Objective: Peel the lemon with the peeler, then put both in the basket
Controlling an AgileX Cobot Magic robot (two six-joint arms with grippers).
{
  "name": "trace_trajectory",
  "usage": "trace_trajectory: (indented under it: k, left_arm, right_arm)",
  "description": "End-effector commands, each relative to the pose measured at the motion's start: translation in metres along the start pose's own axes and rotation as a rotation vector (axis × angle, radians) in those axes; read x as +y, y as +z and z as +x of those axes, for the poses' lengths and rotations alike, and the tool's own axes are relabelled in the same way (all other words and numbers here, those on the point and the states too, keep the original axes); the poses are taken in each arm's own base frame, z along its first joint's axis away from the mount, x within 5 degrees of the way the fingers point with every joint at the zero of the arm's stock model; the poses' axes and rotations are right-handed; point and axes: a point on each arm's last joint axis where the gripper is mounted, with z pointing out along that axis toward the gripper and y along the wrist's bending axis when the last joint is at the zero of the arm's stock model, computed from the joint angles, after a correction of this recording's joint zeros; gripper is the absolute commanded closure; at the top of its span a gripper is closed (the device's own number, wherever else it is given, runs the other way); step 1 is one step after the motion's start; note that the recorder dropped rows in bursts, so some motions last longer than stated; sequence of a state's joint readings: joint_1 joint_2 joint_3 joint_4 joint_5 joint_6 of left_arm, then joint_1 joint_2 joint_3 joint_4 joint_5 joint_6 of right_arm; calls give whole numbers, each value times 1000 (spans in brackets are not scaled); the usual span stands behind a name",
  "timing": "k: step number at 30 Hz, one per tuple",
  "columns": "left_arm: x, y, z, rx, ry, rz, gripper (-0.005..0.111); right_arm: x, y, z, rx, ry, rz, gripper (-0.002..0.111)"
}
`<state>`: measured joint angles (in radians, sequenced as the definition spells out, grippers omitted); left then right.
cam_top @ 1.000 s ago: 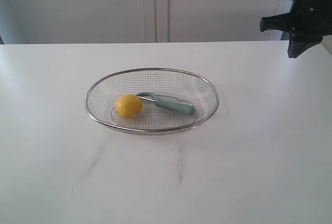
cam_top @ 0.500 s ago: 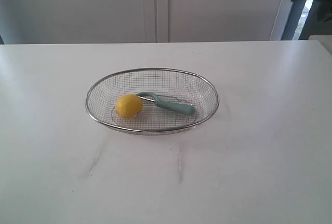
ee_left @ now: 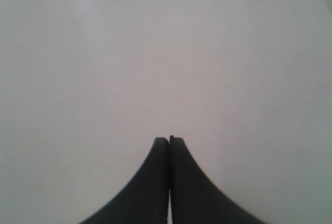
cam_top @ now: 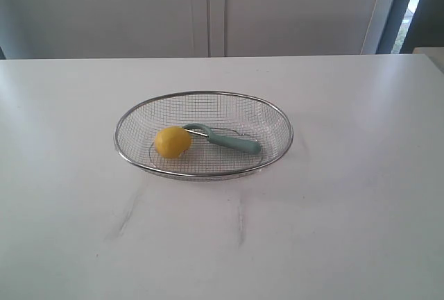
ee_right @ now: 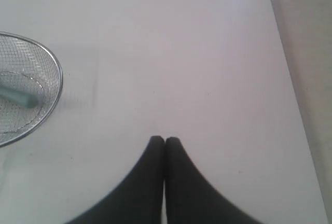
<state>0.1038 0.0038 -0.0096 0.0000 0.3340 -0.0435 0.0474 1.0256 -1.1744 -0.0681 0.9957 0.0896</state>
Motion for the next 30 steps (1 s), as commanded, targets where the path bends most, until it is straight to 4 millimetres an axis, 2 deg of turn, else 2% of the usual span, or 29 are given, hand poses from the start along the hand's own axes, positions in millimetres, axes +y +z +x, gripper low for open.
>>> trace_trajectory:
  k: [1,6,14,25,30]
  left_arm:
    - [0,1,4,17,0,-4,107]
    - [0,1,4,17,0,-4,107]
    - [0,1,4,17,0,-4,107]
    - [0,1,4,17,0,-4,107]
    - [0,1,4,17,0,-4,107]
  right_arm:
    - [-2,2,17,40,7,10,108]
    - [-2,16,33,87,3,11,108]
    - [-4,4,65,-177,-15,-1,108]
    - [-10,-19,151,-366,-23,2,108]
    - [-11,-20,177,-416,-20,1,108]
